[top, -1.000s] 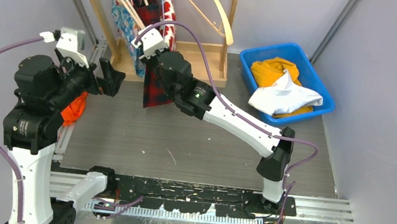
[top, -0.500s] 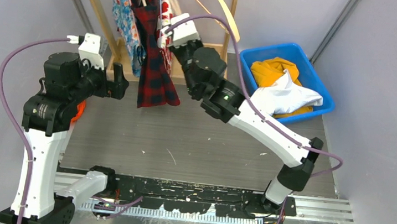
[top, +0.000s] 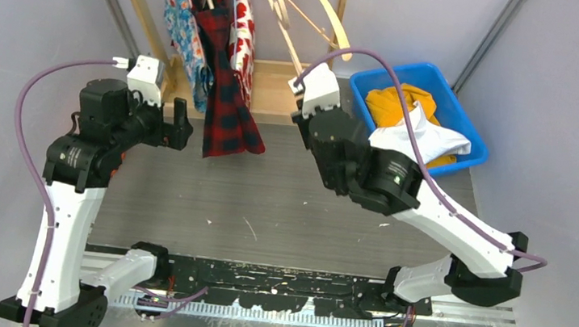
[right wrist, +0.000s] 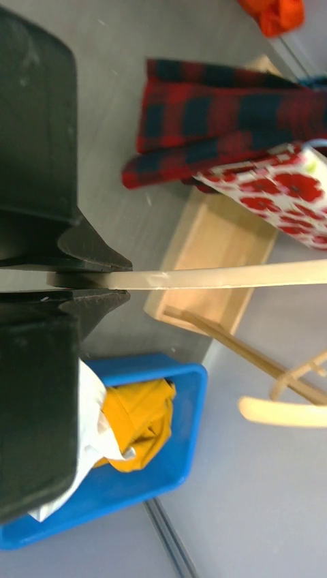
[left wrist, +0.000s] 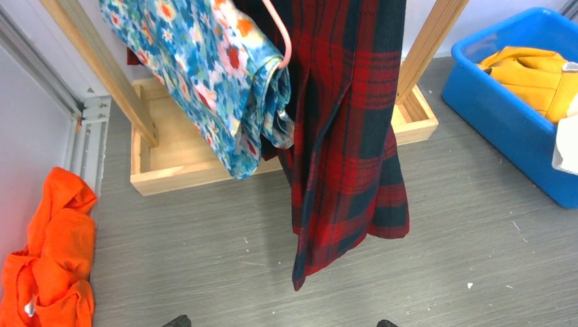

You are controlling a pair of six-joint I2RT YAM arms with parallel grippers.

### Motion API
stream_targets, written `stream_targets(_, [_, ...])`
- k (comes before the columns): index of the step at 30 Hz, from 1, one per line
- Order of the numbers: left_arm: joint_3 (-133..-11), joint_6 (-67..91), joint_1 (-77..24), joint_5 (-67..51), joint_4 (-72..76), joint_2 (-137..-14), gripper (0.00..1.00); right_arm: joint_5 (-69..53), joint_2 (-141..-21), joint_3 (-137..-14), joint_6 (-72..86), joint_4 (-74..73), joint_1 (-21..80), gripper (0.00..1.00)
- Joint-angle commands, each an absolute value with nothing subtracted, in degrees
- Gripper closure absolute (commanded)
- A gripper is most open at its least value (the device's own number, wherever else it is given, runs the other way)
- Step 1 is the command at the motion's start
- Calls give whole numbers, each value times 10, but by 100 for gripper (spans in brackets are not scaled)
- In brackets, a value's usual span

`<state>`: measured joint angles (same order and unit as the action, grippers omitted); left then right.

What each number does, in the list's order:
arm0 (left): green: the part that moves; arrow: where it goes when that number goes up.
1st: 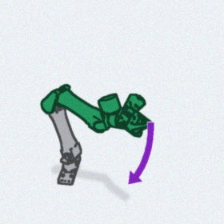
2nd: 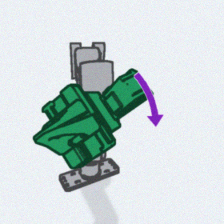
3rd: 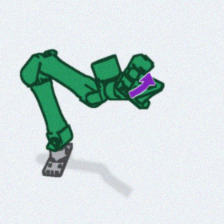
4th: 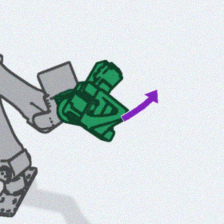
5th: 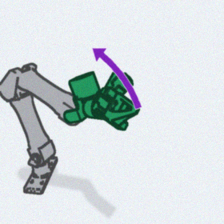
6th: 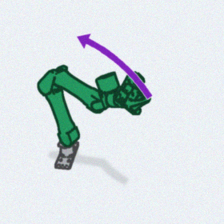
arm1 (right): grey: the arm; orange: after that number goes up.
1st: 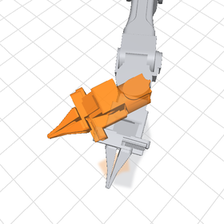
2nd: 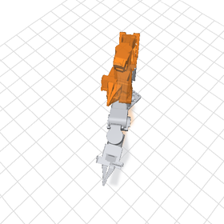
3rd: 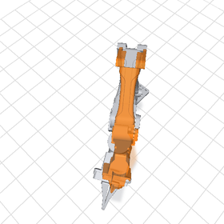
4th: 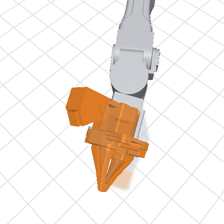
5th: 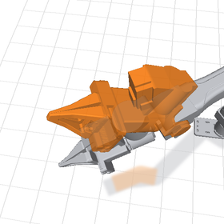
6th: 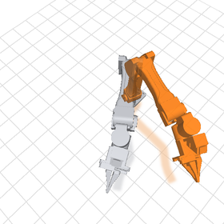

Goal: Remove the skirt from the hanger
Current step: Place the hanger on the clothesline.

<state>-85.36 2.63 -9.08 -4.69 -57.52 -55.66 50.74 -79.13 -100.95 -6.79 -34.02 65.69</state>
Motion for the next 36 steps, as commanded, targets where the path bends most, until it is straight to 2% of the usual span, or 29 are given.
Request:
stream_targets(1, [-842, 33, -95, -54, -558, -549, 0, 545, -750, -1021, 73, -478, 696, 99])
stream_targets(9, [-838, 35, -102, -58, -560, -545, 1, 563, -751, -998, 154, -551, 700, 99])
stream_targets(14, [-837, 36, -102, -58, -562, -545, 1, 547, -756, -964, 138, -502, 700, 99])
stream_targets(29, [-846, 23, -102, -30, -576, -541, 1, 454, -886, -1101, 29, -396, 588, 99])
stream_targets(36, [-857, 18, -101, -21, -578, -548, 1, 388, -975, -1216, 6, -380, 541, 99])
